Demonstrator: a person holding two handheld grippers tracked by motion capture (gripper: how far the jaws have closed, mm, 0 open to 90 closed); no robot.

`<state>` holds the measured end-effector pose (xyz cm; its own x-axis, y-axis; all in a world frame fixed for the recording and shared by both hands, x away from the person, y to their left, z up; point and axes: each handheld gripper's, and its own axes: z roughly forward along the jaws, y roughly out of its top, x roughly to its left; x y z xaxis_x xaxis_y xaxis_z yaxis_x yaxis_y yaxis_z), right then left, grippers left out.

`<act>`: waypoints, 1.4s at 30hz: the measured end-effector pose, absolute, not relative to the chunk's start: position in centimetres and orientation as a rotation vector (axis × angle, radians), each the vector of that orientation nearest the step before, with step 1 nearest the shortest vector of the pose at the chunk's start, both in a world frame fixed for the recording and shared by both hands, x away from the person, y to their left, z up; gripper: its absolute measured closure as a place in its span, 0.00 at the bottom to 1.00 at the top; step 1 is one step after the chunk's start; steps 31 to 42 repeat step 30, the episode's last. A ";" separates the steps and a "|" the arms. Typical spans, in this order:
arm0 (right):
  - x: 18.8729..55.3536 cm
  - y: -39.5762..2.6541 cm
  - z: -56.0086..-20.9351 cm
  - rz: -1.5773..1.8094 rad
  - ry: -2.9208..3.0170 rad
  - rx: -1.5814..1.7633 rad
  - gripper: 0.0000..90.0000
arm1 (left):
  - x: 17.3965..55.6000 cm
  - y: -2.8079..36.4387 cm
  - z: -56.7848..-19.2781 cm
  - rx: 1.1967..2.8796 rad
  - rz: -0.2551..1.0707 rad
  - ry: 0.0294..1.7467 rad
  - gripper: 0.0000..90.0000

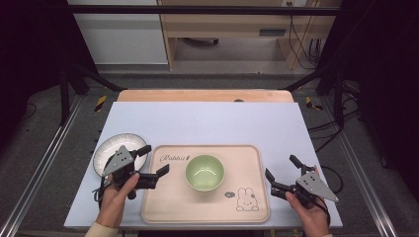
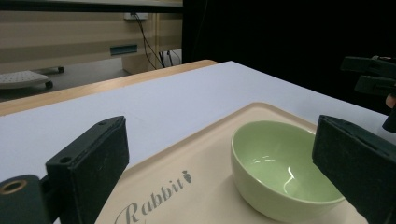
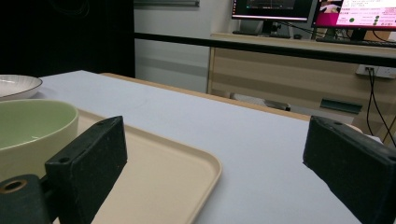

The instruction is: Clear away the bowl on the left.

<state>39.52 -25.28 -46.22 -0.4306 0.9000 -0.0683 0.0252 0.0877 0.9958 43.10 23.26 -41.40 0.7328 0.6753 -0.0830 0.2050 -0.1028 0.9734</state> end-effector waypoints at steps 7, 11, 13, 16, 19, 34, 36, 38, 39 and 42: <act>39.5 -25.3 -46.2 1.441 1.600 0.936 0.07 | 42.8 23.9 -42.1 1.668 0.488 0.723 0.04; 39.5 -25.3 -46.2 1.440 1.603 0.936 0.07 | 42.7 24.4 -42.7 1.664 0.496 0.738 0.04; 39.5 -25.2 -46.2 1.441 1.602 0.937 0.07 | 42.6 24.8 -42.9 1.664 0.503 0.744 0.04; 39.5 -25.2 -46.2 1.440 1.605 0.935 0.07 | 42.5 25.2 -43.1 1.650 0.510 0.753 0.04; 39.6 -25.2 -46.2 1.441 1.607 0.932 0.07 | 42.4 25.6 -43.4 1.665 0.538 0.754 0.05; 39.6 -25.1 -46.1 1.441 1.614 0.921 0.07 | 41.5 27.0 -44.1 1.649 0.627 0.785 0.06; 39.6 -25.1 -46.1 1.441 1.614 0.921 0.07 | 41.5 27.0 -44.1 1.649 0.627 0.785 0.06; 39.6 -25.1 -46.1 1.441 1.614 0.921 0.07 | 41.5 27.0 -44.1 1.649 0.627 0.785 0.06; 39.6 -25.1 -46.1 1.441 1.614 0.921 0.07 | 41.5 27.0 -44.1 1.649 0.627 0.785 0.06; 39.6 -25.1 -46.1 1.441 1.614 0.921 0.07 | 41.5 27.0 -44.1 1.649 0.627 0.785 0.06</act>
